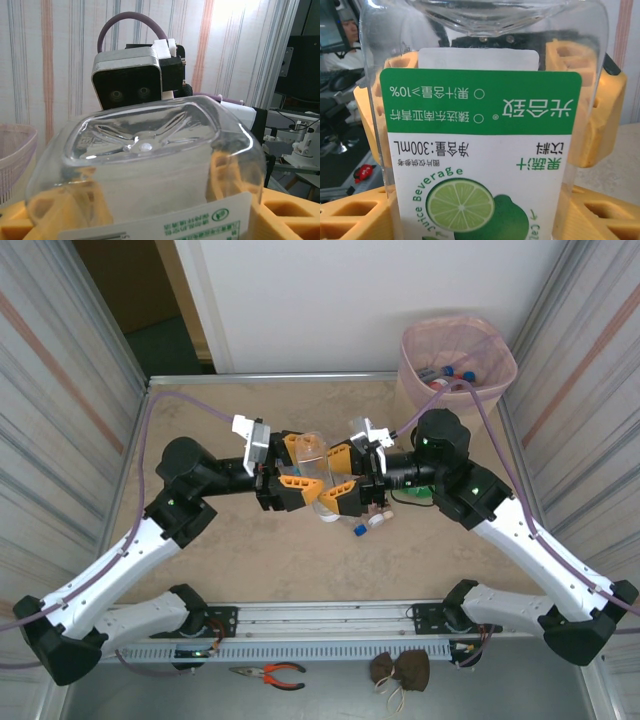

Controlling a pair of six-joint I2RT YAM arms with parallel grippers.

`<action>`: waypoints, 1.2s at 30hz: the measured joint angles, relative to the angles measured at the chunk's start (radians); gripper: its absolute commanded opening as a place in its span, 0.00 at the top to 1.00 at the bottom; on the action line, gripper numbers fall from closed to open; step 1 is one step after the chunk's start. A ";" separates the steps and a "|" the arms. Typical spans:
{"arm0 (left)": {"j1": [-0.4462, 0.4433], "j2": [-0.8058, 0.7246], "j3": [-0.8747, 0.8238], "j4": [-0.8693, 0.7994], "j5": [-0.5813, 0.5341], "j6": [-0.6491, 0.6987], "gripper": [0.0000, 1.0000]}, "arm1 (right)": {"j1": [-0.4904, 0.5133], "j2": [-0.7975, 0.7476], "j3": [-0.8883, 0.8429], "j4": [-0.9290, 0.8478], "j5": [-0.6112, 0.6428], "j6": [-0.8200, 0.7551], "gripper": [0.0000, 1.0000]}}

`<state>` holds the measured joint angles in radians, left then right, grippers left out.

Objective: Put the plastic bottles in the bin

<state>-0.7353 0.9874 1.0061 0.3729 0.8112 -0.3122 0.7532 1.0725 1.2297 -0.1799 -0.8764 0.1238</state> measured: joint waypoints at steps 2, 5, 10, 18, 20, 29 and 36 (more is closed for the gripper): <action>0.000 0.000 0.000 -0.001 -0.003 0.002 0.39 | 0.000 0.002 0.001 0.000 -0.004 0.000 0.42; 0.000 -0.003 0.000 -0.005 -0.008 0.003 0.34 | 0.000 0.001 0.001 0.000 -0.004 0.000 0.43; -0.006 -0.019 0.000 -0.032 -0.040 0.027 0.16 | 0.001 0.001 0.005 -0.009 0.012 -0.002 0.44; -0.004 -0.109 -0.039 -0.079 -0.180 0.064 0.08 | -0.079 0.000 0.068 -0.084 0.085 0.006 0.46; -0.004 -0.136 -0.061 -0.089 -0.201 0.066 0.08 | -0.151 0.001 0.090 -0.101 0.120 0.024 0.47; 0.010 -0.193 -0.103 -0.127 -0.258 0.078 0.08 | -0.480 0.108 0.300 -0.252 0.258 0.058 0.51; 0.010 -0.187 -0.103 -0.151 -0.275 0.082 0.08 | -0.637 0.278 0.484 -0.367 0.366 0.008 0.51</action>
<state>-0.7254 0.8001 0.9035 0.2222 0.5362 -0.2306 0.1158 1.3502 1.7134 -0.5465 -0.5102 0.1314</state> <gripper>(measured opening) 0.923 0.615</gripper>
